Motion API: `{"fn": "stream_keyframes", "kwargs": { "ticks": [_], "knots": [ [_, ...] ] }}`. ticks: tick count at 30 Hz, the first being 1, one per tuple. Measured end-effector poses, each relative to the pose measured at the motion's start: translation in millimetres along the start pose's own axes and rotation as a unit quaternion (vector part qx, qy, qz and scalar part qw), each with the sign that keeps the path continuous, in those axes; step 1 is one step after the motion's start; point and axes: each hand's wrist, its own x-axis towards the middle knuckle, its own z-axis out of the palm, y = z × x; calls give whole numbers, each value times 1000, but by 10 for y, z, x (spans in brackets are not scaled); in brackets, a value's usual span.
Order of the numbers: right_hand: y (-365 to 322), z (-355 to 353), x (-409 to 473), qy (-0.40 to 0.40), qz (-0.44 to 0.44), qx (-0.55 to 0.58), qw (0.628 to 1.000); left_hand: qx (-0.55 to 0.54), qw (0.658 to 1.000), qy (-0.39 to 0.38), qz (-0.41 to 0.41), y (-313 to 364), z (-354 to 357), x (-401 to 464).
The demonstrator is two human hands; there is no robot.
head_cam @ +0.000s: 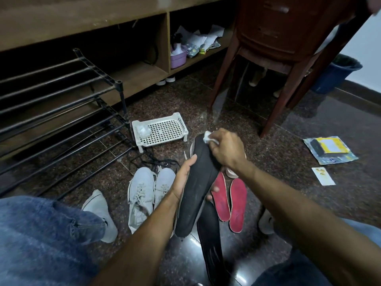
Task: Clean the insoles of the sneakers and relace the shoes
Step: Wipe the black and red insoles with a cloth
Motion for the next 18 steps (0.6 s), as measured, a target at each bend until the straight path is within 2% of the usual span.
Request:
{"fn": "stream_keyframes", "kwargs": {
  "ticks": [3,5,6,7,10,12,14,16,18],
  "knots": [
    [-103,-25,-288,-98,-138,99,981,-7,1000,21,12,-16,-56,32],
    [-181,-72,-420,-166,-197,83,963,-3,1000,19,7,-34,-80,55],
    [-185,-80,-403,-160,-215,47,962,-1,1000,17,3,-43,-84,55],
    [-163,-82,-330,-134,-208,10,969,-4,1000,17,-1,-53,-101,64],
    [-36,-163,-26,-66,-62,-27,996,-11,1000,12,-16,-87,-128,58],
    [-60,-184,-43,-82,-63,-28,994,-16,1000,14,-11,-91,-138,63],
    [-186,-146,-287,-164,-122,-26,979,-41,998,37,21,-36,-124,87],
    [-337,-89,-609,-239,-214,-88,943,-72,991,76,77,1,-146,146],
    [-358,-48,-742,-229,-292,-159,915,-89,986,102,97,-4,-174,161]
  ]
}}
